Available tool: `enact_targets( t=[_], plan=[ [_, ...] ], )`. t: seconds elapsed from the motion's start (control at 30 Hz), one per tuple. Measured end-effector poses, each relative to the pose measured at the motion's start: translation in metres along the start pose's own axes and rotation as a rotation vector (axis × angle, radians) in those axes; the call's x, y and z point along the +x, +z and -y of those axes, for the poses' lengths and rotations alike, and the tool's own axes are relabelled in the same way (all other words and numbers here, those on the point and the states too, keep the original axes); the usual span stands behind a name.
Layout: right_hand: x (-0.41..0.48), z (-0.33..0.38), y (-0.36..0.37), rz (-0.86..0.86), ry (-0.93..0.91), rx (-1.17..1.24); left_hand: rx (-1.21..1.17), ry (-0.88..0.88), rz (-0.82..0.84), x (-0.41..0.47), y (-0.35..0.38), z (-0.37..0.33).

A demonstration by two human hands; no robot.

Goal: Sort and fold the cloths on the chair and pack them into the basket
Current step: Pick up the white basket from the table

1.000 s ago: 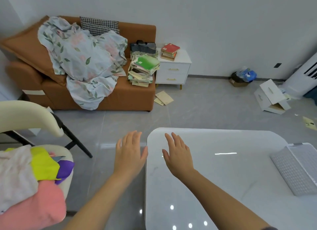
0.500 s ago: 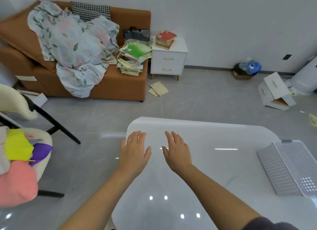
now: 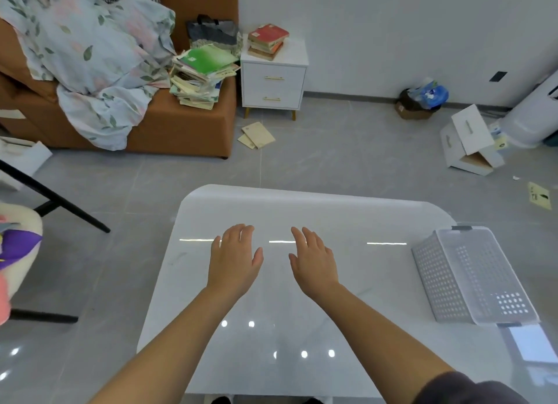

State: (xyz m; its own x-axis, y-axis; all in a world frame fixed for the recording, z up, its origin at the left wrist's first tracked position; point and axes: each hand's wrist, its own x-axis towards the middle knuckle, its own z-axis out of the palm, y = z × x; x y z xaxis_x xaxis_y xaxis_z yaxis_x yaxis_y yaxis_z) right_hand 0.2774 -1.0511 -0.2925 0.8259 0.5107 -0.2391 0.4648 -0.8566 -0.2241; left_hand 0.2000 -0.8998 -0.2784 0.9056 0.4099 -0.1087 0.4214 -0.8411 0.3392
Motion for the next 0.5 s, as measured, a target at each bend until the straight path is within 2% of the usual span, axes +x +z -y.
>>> enact_targets(
  t=[0.13,0.33,0.5],
  plan=[
    [-0.004,-0.062,-0.005,0.021,-0.028,-0.018,-0.017,-0.043,-0.012,-0.007,0.025,-0.047],
    [-0.009,-0.141,-0.006,0.104,-0.157,-0.078,-0.033,-0.201,-0.009,-0.031,0.069,-0.115],
    [-0.010,-0.185,-0.005,0.143,-0.180,-0.110,-0.032,-0.215,0.010,-0.026,0.094,-0.157]
  ],
)
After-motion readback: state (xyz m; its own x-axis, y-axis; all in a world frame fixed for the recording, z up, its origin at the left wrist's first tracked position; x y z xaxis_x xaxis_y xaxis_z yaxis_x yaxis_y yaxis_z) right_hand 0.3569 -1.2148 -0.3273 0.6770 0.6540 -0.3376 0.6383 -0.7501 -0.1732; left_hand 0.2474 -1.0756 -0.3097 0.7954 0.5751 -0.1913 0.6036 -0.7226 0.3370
